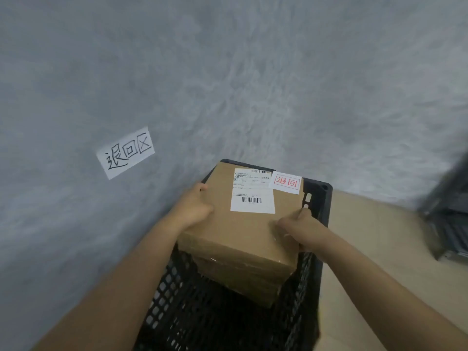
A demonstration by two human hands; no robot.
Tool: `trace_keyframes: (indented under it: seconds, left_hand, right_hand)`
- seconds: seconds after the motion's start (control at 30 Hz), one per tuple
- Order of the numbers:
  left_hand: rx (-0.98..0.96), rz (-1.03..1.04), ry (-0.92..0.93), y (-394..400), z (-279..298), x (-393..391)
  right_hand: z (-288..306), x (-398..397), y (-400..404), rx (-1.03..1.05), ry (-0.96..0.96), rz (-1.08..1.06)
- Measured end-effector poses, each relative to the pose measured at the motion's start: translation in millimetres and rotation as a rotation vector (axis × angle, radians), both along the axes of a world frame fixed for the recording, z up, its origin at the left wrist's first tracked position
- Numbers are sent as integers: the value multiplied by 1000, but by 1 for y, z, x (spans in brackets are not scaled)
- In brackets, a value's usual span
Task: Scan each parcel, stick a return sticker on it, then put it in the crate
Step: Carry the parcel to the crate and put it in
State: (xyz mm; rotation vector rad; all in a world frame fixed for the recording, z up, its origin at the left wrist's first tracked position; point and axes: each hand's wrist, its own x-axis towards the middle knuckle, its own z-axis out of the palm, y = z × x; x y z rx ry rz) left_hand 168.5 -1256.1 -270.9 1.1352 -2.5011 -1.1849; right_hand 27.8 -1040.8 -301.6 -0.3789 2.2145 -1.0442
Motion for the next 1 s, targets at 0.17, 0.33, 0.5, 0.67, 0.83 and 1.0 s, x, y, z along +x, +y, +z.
trace_keyframes:
  seconds: [0.17, 0.33, 0.5, 0.67, 0.83, 1.0]
  left_hand:
    - [-59, -90, -88, -20, -23, -13]
    - [-59, -163, -135, -25, -37, -18]
    - [-196, -188, -180, -18, -29, -21]
    - [-419, -346, -128, 29, 8, -42]
    - [-664, -503, -1, 120, 38, -64]
    - [-867, -663, 136, 244, 56, -77]
  right_hand:
    - [-12, 8, -17, 69, -15, -75]
    - [-13, 15, -15, 95, 0, -89]
    - [-3, 20, -6, 76, 203, -18]
    - [21, 20, 26, 96, 572, 40]
    - [49, 19, 95, 227, 863, 130]
    - [63, 25, 205, 351, 950, 73]
